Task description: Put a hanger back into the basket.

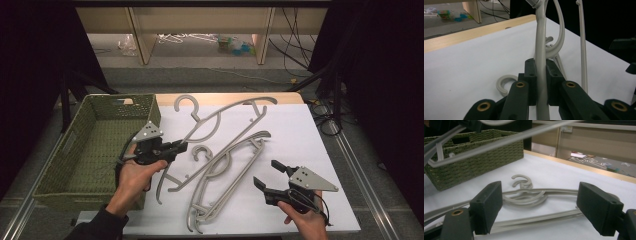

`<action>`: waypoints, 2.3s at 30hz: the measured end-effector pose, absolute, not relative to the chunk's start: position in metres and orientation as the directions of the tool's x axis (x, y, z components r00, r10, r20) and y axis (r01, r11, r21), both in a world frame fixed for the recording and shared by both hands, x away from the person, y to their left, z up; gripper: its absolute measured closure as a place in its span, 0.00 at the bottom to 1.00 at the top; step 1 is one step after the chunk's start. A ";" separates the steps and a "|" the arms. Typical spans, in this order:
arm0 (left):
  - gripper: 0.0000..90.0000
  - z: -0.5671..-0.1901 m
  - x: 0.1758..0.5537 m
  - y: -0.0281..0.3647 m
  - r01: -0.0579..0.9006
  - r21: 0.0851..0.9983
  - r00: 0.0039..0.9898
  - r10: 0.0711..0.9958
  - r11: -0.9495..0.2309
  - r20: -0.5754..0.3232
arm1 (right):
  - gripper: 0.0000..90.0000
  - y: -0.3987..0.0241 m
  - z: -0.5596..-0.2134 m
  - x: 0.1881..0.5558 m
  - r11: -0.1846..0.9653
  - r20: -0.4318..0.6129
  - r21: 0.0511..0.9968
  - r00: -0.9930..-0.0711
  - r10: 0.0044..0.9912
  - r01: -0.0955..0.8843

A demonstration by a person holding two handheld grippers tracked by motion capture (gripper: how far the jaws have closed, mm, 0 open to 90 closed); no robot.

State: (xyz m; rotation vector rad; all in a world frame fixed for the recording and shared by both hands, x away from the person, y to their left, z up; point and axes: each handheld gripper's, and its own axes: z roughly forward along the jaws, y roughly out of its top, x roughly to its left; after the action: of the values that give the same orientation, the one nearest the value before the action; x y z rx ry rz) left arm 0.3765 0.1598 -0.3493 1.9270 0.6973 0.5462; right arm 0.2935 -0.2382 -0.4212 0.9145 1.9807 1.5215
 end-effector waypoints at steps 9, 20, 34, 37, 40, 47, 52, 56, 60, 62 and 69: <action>0.90 -0.322 0.362 0.179 0.370 0.923 0.650 0.738 -0.102 -0.179 | 0.23 -0.240 -0.422 0.296 0.157 0.030 0.962 -0.657 0.754 0.225; 0.90 -0.307 0.369 0.231 0.369 0.925 0.569 0.809 -0.089 -0.149 | 0.22 -0.243 -0.423 0.298 0.144 0.042 0.962 -0.643 0.764 0.234; 0.90 -0.313 0.380 0.300 0.387 0.921 0.448 0.882 -0.044 -0.147 | 0.21 -0.243 -0.425 0.299 0.158 0.047 0.954 -0.643 0.765 0.256; 0.90 -0.315 0.381 0.313 0.388 0.921 0.428 0.894 -0.046 -0.135 | 0.21 -0.241 -0.426 0.300 0.139 0.058 0.959 -0.649 0.759 0.248; 0.90 -0.319 0.384 0.325 0.388 0.920 0.402 0.908 -0.051 -0.119 | 0.21 -0.241 -0.427 0.300 0.141 0.057 0.958 -0.646 0.761 0.250; 0.90 -0.333 0.388 0.350 0.407 0.912 0.365 0.925 -0.051 -0.111 | 0.21 -0.243 -0.427 0.301 0.148 0.058 0.954 -0.642 0.764 0.262; 0.90 -0.339 0.387 0.365 0.419 0.906 0.345 0.933 -0.053 -0.105 | 0.21 -0.242 -0.427 0.301 0.144 0.061 0.955 -0.646 0.761 0.261; 0.90 -0.348 0.385 0.377 0.436 0.897 0.338 0.937 -0.071 -0.090 | 0.20 -0.242 -0.427 0.301 0.146 0.061 0.953 -0.644 0.763 0.264; 0.90 -0.355 0.382 0.386 0.453 0.888 0.324 0.943 -0.082 -0.078 | 0.18 -0.242 -0.427 0.301 0.145 0.063 0.953 -0.639 0.767 0.267; 0.90 -0.358 0.380 0.389 0.464 0.882 0.320 0.944 -0.086 -0.077 | 0.18 -0.243 -0.427 0.301 0.152 0.054 0.951 -0.629 0.776 0.270; 0.90 -0.366 0.373 0.400 0.483 0.870 0.311 0.948 -0.097 -0.067 | 0.18 -0.243 -0.427 0.301 0.153 0.055 0.951 -0.631 0.773 0.270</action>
State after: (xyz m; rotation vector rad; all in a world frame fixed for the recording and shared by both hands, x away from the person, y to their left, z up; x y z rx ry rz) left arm 0.3734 0.4003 -0.3660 1.7213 1.2991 0.6815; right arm 0.3014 -0.2428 -0.4269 0.9919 1.9858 1.4884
